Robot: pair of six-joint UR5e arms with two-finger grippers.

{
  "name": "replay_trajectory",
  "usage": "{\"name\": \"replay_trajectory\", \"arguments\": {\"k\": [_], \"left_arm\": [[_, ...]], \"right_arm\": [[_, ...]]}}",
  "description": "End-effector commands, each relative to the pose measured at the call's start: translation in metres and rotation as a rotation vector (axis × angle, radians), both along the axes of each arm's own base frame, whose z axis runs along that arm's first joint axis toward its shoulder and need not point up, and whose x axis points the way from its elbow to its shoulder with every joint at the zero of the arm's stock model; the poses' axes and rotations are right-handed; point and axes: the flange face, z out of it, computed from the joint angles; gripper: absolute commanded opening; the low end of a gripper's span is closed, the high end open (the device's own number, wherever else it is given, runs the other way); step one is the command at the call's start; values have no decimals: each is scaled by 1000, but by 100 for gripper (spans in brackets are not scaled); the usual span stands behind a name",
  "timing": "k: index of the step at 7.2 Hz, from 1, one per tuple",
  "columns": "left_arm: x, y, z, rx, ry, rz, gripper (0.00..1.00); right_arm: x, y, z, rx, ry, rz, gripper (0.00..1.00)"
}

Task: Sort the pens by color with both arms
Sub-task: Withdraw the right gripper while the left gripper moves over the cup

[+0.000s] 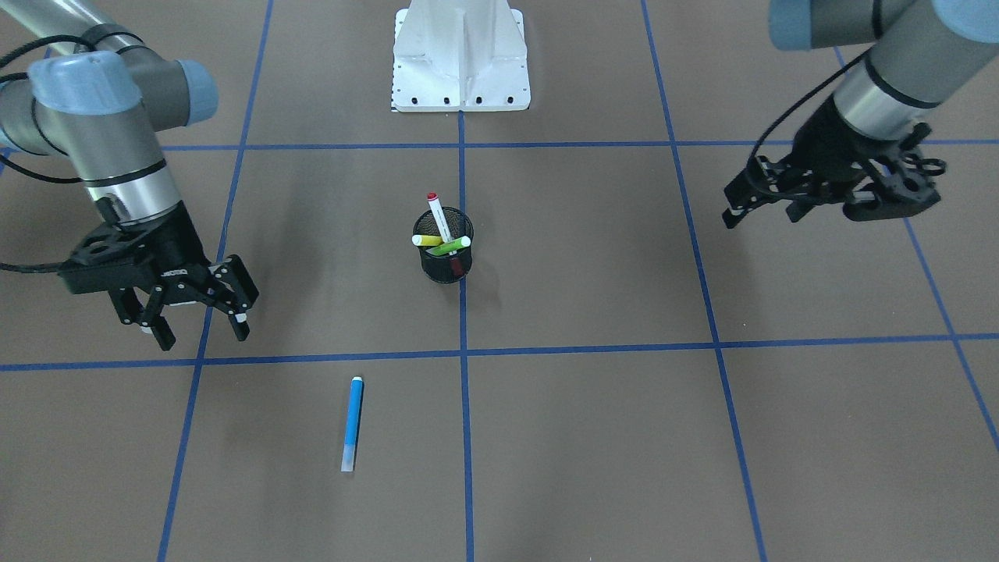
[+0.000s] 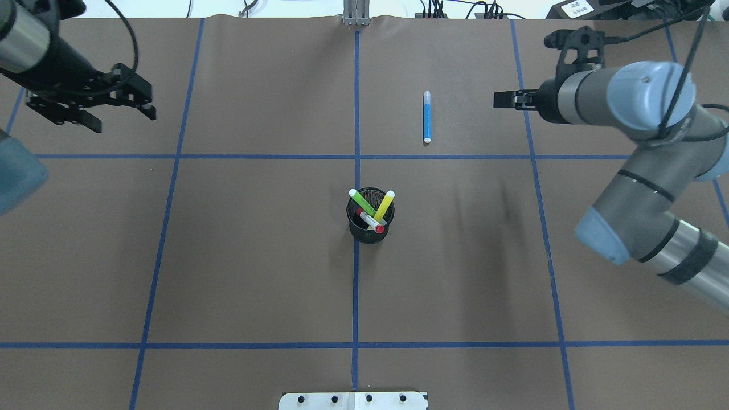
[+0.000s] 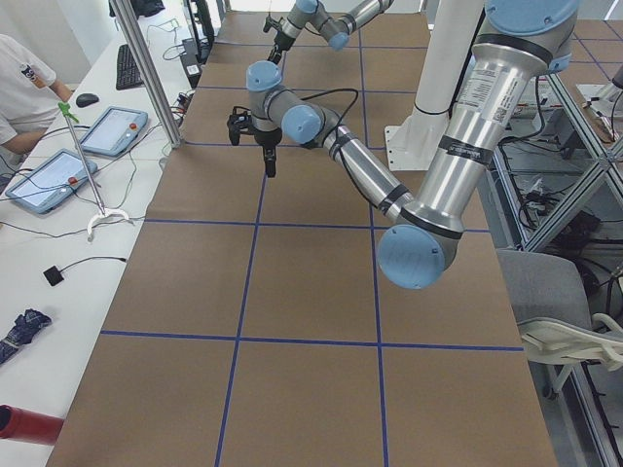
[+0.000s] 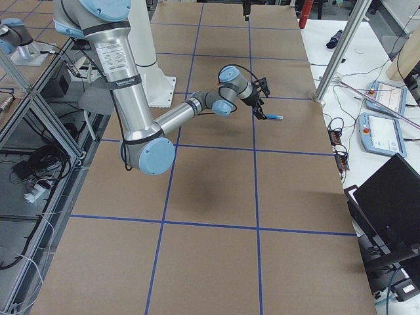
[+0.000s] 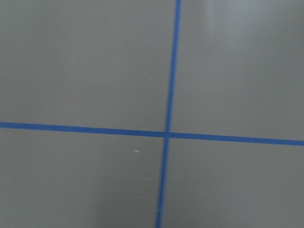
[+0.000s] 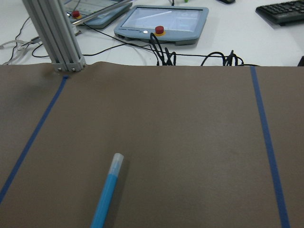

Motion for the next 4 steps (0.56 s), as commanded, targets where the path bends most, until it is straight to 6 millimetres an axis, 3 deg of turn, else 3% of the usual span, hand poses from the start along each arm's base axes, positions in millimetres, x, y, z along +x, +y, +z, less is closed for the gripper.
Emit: {"name": "replay_trajectory", "arguments": {"k": [1,2,4], "left_arm": [[99,40,-79,-44,-113,-53,100],[134,60,-106,-66,-133,-75,100],[186,90,-143,-42,-136,-141,99]], "right_arm": [[101,-16,36,-176,-81,-78,100],[126,-8,61,-208,-74,-106,100],[162,3,95,-208,-49,-146,100]]}}
